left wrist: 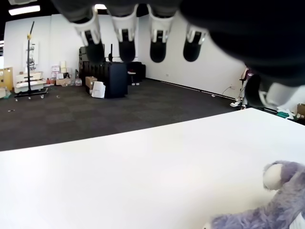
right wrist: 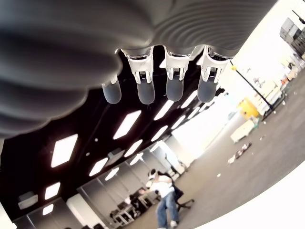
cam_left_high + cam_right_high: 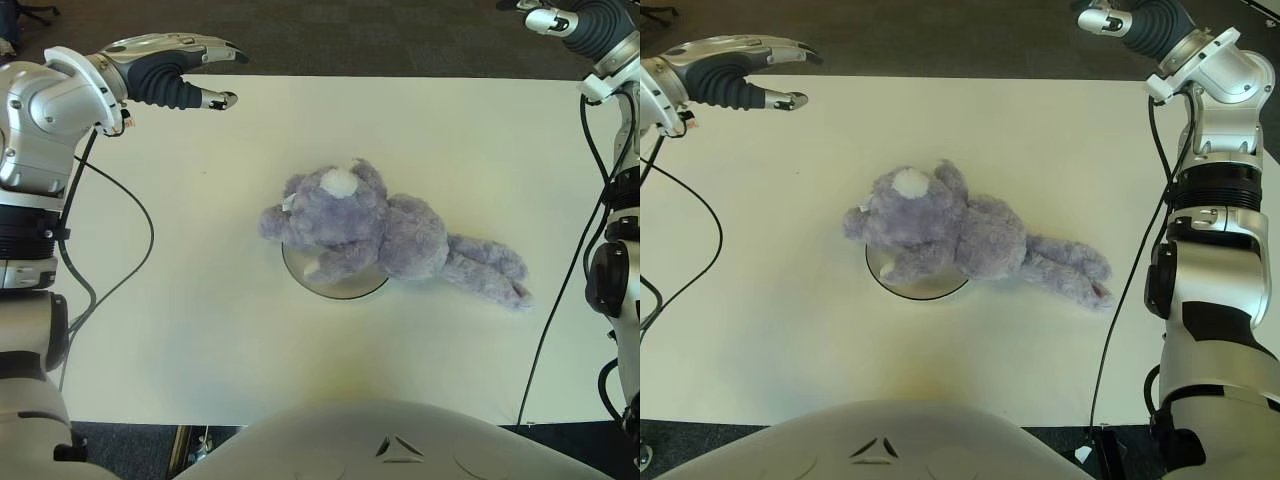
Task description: Put the doll into the plate.
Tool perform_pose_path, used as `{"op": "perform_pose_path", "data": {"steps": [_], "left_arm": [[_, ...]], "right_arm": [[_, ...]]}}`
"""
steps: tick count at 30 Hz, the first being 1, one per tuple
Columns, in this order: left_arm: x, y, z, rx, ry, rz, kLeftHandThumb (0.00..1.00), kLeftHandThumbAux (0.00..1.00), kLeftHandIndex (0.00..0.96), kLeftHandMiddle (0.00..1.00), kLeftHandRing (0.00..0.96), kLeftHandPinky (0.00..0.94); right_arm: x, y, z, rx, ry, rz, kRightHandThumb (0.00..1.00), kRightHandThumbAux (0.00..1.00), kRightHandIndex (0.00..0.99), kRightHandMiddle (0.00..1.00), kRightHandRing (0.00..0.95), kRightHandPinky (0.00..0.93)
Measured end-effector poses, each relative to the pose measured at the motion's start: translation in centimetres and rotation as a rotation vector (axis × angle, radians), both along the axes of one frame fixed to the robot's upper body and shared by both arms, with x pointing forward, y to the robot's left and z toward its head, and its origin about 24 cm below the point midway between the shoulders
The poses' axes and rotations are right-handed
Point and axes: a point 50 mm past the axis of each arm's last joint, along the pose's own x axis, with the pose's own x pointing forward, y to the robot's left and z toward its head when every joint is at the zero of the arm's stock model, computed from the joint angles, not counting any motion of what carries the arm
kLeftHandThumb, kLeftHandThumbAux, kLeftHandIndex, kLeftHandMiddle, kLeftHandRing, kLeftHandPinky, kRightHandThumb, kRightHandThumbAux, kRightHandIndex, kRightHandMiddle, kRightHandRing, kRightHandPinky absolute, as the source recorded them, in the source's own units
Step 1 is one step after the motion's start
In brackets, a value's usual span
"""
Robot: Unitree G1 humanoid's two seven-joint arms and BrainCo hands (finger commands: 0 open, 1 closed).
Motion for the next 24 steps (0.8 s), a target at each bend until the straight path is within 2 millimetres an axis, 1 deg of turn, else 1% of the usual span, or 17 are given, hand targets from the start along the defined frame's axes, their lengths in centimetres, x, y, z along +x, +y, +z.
{"op": "perform_pose_path", "data": {"steps": [24], "left_arm": [[0.21,0.53,-0.42,-0.004,0.020,0.014,0.455,0.271,0.000,0.000,0.000,0.000]], "right_arm": [[0.20,0.36,-0.18,0.009,0.005,0.008,0.025,0.356,0.000,0.000,0.000,0.000]]}}
